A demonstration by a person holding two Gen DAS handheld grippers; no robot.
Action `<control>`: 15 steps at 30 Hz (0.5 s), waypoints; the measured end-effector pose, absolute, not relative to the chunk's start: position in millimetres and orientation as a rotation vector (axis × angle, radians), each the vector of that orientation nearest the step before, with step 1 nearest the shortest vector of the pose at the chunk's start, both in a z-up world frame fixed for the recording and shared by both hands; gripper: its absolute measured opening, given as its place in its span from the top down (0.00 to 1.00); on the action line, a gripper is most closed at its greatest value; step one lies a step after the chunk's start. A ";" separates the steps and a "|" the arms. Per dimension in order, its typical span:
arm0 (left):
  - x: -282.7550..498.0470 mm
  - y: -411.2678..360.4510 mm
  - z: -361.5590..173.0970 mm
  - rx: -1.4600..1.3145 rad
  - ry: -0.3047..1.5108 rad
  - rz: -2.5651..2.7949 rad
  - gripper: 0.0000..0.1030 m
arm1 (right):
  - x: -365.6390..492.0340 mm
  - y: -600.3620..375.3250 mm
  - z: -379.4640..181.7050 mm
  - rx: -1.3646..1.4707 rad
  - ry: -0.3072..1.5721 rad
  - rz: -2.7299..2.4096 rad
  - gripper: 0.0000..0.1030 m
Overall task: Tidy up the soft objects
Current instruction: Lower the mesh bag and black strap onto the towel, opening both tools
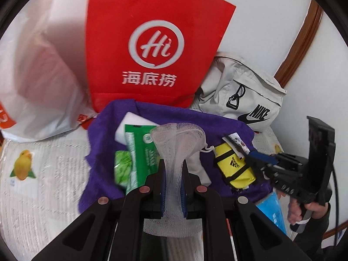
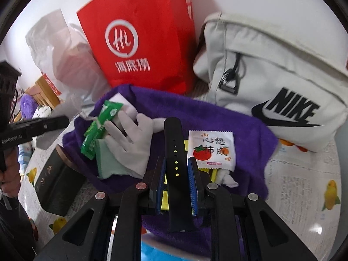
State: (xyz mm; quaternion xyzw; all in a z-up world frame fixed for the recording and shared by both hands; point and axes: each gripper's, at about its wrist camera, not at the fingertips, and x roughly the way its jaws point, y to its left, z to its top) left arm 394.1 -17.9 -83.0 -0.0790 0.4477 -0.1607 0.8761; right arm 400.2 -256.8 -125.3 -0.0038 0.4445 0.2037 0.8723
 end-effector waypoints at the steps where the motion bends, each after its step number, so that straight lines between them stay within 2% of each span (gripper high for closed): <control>1: 399.1 -21.7 -85.9 -0.171 0.944 -0.349 0.89 | 403.9 -255.7 -129.9 -0.014 0.942 0.423 0.80; 12: 437.2 -59.0 -124.8 -0.144 1.060 -0.344 0.89 | 414.0 -254.3 -145.6 -0.017 0.996 0.417 0.78; 13: 439.0 -61.1 -127.9 -0.138 1.071 -0.340 0.89 | 413.9 -254.1 -145.3 -0.024 0.998 0.413 0.77; 15: 443.1 -63.9 -136.7 -0.136 1.099 -0.328 0.85 | 413.1 -253.5 -143.9 -0.030 0.991 0.412 0.63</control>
